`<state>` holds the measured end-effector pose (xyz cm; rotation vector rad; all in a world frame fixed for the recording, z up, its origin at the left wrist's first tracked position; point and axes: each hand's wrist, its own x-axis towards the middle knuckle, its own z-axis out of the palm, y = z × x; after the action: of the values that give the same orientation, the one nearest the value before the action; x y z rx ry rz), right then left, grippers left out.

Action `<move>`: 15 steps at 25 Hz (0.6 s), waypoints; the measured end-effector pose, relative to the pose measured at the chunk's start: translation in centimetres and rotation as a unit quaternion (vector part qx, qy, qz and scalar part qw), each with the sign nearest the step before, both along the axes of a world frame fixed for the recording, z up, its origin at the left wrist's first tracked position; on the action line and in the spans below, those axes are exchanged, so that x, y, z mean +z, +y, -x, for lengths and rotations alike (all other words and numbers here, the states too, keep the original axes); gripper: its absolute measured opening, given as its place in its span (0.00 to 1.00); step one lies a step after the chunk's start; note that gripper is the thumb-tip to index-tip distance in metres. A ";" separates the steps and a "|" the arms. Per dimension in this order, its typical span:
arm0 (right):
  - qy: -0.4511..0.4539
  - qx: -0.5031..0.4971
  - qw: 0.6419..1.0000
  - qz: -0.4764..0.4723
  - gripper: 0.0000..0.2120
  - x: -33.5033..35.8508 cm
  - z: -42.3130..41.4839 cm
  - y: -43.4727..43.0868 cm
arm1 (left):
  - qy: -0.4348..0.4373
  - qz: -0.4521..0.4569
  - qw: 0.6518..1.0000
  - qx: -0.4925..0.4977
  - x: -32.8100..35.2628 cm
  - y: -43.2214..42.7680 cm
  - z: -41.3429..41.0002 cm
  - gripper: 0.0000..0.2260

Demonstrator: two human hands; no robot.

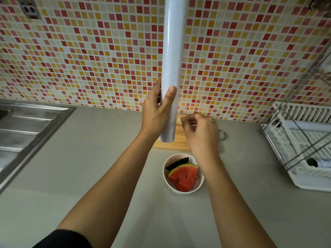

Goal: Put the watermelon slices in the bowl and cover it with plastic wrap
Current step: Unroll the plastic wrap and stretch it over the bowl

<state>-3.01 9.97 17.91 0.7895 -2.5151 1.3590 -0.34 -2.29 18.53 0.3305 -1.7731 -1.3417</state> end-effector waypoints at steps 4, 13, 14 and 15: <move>-0.133 0.066 0.982 0.113 0.11 -0.7 -0.9 0.0 | 0.013 -0.023 1.000 0.000 0.2 -0.3 0.1 0.24; -0.196 0.065 0.960 0.188 0.08 -1.6 0.7 0.5 | 0.021 -0.142 0.988 -0.050 1.0 -1.5 0.2 0.21; -0.201 0.086 0.955 0.200 0.08 -1.3 0.4 0.4 | 0.029 -0.163 0.984 -0.060 1.1 -1.5 0.3 0.20; -0.198 0.106 0.952 0.210 0.09 -1.0 0.0 0.2 | 0.035 -0.176 0.981 -0.070 1.1 -1.4 0.4 0.20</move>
<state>-3.01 10.13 16.91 0.7706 -2.3043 2.2243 -0.70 -3.72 19.61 0.3495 -1.5196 -1.7525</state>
